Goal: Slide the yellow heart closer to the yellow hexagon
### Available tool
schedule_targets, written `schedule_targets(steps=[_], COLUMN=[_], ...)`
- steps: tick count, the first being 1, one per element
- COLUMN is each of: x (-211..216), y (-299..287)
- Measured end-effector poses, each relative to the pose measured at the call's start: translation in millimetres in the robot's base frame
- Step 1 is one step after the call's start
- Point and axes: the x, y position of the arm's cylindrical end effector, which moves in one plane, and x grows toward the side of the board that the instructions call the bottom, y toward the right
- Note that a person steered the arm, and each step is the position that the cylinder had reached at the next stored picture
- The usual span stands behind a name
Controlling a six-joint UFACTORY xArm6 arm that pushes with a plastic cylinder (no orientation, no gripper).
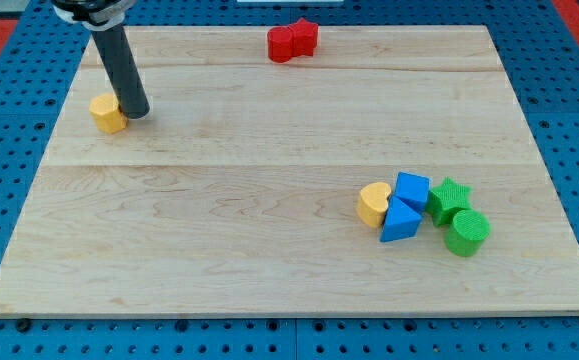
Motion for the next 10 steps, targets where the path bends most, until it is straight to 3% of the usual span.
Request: schedule_targets(steps=[1,2,3,4,5,7,10], x=[0.0,43.3,116.6,170.8,192.2,192.8,138.3], y=[-2.1,25.9,66.0,134.3,219.6,319.6,315.1])
